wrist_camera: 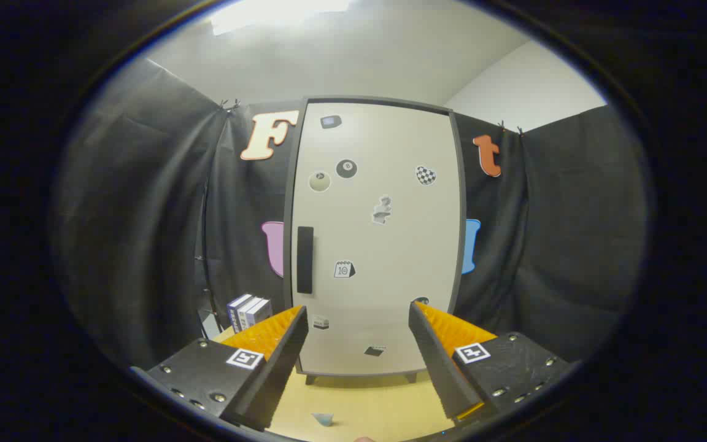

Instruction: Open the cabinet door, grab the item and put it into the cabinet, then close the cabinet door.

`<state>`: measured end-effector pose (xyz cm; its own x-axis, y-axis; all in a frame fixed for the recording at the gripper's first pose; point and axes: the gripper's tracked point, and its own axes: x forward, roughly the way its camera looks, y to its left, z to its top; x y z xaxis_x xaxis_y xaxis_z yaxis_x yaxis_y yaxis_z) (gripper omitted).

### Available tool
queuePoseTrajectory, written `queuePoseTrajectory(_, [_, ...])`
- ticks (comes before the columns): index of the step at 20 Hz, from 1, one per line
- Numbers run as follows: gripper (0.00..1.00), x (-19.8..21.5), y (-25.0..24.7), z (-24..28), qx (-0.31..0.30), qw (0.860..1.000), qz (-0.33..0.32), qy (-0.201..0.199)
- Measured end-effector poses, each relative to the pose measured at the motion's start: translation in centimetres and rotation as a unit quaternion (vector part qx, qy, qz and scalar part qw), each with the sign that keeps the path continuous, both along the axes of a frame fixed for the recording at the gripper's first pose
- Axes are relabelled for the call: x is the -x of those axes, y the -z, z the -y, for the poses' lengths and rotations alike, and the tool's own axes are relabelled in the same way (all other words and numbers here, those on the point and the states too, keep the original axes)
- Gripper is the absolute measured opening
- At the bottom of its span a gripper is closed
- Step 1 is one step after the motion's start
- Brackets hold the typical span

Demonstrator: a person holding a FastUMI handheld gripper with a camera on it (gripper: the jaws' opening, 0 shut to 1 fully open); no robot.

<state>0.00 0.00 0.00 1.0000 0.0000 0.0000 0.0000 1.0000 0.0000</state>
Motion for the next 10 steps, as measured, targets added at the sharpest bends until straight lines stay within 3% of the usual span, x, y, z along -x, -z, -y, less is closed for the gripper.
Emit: queuePoseTrajectory(10, [0.98,-0.6,0.2,0.8,-0.002,1.0,0.0,0.002])
